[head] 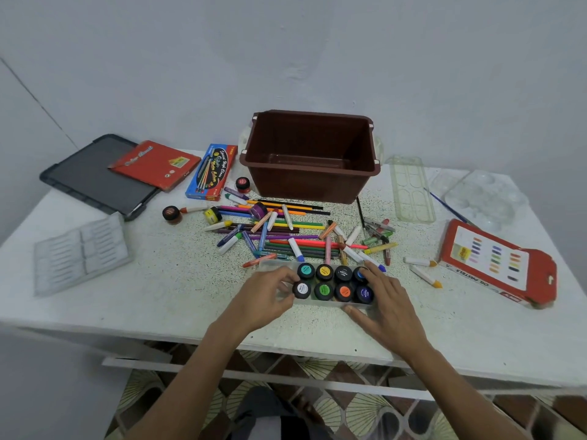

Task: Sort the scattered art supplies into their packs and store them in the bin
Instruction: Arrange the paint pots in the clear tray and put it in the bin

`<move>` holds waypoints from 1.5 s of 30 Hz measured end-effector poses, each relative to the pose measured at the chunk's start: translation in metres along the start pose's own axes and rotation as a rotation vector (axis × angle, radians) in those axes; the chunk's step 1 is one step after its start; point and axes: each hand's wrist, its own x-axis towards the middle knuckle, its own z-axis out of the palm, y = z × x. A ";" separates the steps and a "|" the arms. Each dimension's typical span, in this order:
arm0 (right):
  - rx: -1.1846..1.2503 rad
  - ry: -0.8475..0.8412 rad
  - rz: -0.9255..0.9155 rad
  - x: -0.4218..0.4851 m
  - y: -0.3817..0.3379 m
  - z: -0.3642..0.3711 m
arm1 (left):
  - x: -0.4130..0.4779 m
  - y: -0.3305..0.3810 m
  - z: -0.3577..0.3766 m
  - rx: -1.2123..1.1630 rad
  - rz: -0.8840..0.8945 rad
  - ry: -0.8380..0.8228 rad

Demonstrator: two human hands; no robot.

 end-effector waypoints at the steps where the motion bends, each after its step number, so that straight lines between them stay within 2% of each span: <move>1: -0.001 -0.001 0.000 0.000 0.000 0.000 | 0.000 0.001 0.001 -0.008 -0.004 -0.002; 7: 0.007 -0.003 0.002 0.000 0.001 0.001 | 0.003 -0.001 0.002 -0.034 0.000 -0.001; 15: 0.007 0.006 0.005 0.000 -0.001 0.000 | 0.019 -0.008 -0.012 0.052 0.077 0.141; 20: -0.002 -0.001 0.005 0.000 0.000 0.000 | 0.046 -0.017 -0.025 0.167 0.098 0.325; 25: -0.002 -0.008 0.010 0.001 0.000 0.001 | 0.078 -0.030 -0.040 0.238 0.027 0.500; 35: 0.006 0.005 0.008 0.000 0.000 0.000 | 0.123 -0.041 -0.060 0.470 -0.151 0.307; 40: 0.001 0.008 0.008 0.001 0.000 0.000 | 0.123 -0.042 -0.061 0.384 -0.138 0.380; 45: -0.011 -0.001 0.004 0.000 0.001 0.000 | 0.102 -0.034 -0.065 0.168 -0.005 0.437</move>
